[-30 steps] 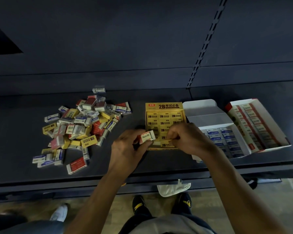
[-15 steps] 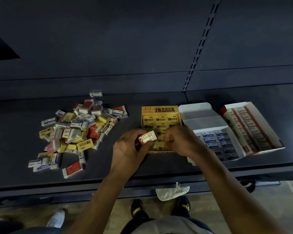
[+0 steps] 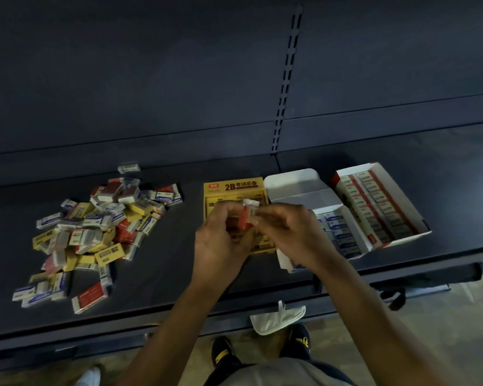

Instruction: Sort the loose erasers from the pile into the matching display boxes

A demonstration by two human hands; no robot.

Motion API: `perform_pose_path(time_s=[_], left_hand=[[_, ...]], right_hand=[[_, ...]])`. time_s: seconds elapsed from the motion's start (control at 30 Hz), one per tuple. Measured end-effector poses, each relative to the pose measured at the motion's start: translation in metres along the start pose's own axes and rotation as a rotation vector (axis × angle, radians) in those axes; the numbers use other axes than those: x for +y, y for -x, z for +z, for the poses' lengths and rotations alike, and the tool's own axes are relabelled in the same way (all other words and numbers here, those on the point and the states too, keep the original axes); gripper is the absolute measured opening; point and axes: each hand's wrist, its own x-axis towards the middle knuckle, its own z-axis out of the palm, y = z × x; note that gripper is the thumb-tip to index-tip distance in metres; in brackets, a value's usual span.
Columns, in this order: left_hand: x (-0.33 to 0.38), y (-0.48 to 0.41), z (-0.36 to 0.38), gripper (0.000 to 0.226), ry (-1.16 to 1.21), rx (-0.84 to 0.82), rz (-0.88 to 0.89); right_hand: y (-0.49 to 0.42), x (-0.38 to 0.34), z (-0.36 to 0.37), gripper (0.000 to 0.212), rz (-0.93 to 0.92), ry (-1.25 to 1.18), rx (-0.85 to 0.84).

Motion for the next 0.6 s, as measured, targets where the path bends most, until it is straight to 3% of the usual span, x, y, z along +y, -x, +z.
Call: perform_pose_path(time_s=[0.23, 0.6], left_hand=[[0.021, -0.003, 0.033, 0.027, 0.023, -0.107, 0.068], [0.05, -0.015, 0.089, 0.023, -0.243, -0.243, 0.245]], right_hand=[[0.004, 0.023, -0.034, 0.009, 0.036, -0.009, 0.086], [0.004, 0.056, -0.108, 0.01, -0.065, 0.295, 0.113]])
